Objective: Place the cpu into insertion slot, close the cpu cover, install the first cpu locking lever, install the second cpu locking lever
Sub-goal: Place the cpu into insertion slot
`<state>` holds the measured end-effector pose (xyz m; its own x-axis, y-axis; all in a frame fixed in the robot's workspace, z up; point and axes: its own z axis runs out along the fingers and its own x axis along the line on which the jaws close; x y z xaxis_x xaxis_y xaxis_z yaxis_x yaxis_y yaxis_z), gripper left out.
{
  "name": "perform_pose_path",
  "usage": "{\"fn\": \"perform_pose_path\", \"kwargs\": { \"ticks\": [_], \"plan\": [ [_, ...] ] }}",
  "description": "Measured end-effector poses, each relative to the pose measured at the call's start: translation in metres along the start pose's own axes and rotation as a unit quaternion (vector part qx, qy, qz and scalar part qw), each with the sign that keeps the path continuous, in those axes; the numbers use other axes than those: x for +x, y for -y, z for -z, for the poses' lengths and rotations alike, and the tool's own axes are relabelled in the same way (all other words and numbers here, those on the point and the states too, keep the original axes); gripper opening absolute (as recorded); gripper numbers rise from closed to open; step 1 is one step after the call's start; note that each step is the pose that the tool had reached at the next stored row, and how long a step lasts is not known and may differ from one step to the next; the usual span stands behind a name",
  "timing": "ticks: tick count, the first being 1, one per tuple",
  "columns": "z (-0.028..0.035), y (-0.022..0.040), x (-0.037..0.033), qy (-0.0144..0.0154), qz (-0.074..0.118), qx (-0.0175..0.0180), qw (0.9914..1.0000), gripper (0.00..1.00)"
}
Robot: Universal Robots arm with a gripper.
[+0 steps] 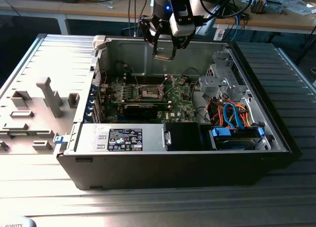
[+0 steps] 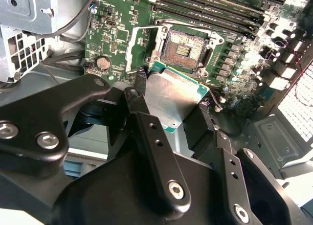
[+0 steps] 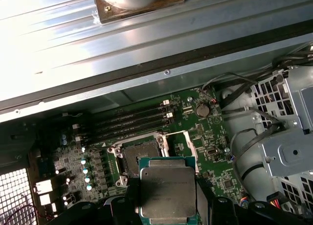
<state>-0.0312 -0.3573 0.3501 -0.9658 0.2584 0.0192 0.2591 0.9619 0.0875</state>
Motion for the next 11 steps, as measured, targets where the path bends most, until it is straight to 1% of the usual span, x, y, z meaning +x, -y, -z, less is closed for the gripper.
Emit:
{"fn": "perform_pose_path", "kwargs": {
  "ticks": [11],
  "plan": [
    [0.0000, 0.0000, 0.0000, 0.0004, -0.005, -0.0001, 0.99999, 0.55]
  ]
}}
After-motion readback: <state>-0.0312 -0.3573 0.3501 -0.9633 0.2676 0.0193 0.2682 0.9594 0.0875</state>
